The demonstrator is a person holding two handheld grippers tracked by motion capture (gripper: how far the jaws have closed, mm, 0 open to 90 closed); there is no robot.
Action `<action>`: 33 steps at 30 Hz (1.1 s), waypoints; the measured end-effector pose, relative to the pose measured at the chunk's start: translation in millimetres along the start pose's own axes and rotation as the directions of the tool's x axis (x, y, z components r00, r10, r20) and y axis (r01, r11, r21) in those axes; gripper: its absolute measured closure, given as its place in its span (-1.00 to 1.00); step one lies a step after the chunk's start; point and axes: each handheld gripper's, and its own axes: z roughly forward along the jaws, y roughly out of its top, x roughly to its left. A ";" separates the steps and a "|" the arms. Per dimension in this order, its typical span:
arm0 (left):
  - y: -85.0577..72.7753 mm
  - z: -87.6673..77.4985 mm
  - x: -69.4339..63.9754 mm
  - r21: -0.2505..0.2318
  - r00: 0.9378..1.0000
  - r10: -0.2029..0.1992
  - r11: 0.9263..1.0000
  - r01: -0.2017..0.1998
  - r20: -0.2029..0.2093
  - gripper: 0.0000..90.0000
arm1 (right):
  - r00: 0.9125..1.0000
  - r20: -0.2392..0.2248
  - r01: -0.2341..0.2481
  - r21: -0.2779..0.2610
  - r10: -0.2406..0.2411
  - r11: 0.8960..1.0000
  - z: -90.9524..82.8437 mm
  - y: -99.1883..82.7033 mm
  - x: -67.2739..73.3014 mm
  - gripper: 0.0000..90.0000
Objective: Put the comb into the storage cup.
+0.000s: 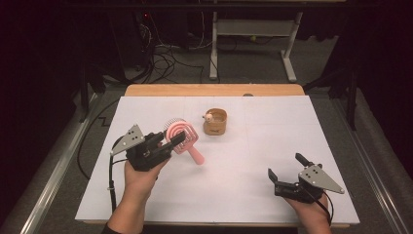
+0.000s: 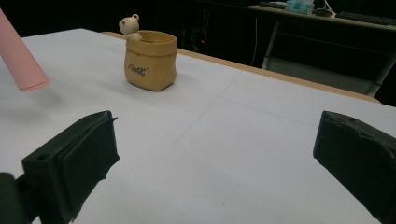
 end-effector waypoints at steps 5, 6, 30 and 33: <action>1.3 1.1 -0.6 -0.030 1.000 -0.011 0.999 0.011 0.007 0.41 | 1.000 -0.003 -0.007 0.004 0.007 1.000 1.5 -0.6 1.0 -0.99; 1.5 2.1 -0.5 -0.030 1.000 -0.016 0.999 0.017 0.011 0.41 | 1.000 -0.005 -0.005 0.005 0.005 1.000 1.9 -0.6 1.5 -0.99; 51.5 58.3 -1.1 -0.018 1.000 -0.001 1.000 0.000 -0.023 0.41 | 1.000 -0.021 -0.020 -0.010 0.020 1.000 2.2 -0.7 -0.3 -0.99; 57.5 62.2 1.5 -0.034 1.000 -0.024 0.999 0.023 -0.014 0.41 | 1.000 -0.021 -0.013 -0.015 0.012 1.000 2.1 -0.4 0.2 -0.99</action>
